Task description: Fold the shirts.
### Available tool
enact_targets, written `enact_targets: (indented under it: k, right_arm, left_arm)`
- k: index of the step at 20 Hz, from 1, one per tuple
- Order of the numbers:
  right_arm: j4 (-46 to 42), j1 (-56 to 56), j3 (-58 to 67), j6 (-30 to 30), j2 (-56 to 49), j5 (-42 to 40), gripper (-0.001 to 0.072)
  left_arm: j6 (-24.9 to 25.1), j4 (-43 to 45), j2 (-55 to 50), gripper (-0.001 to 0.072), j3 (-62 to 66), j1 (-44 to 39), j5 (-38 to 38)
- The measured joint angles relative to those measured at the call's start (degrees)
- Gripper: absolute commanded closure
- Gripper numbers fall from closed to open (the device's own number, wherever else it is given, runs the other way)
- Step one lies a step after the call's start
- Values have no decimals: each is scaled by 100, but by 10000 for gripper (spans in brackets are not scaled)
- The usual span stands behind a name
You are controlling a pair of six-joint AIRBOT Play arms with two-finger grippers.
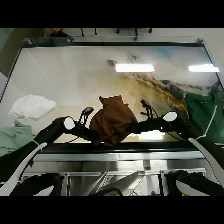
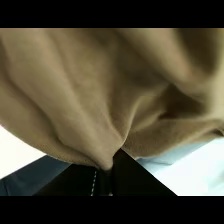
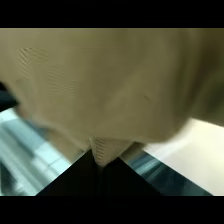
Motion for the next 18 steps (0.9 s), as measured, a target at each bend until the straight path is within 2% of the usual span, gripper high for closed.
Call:
enact_targets:
  k: [3, 9, 14, 18]
  right_arm:
    - [72, -354, 833, -61, 205, 680, 693]
    - [133, -1427, 3626, 57, 997, 2223, 692]
    - [192, -1674, 5536, 103, 1609, 2583, 692]
    - [96, -1725, 6192, 114, 1733, 2546, 692]
  left_arm:
    - [17, 103, 496, 692, 660, 236, -540]
    - [-98, 149, 2323, 692, 2955, 1029, -1565]
    - [-138, 101, 3185, 692, 4809, 1003, -1947]
    - [-140, 142, 3071, 691, 5615, 726, -2299]
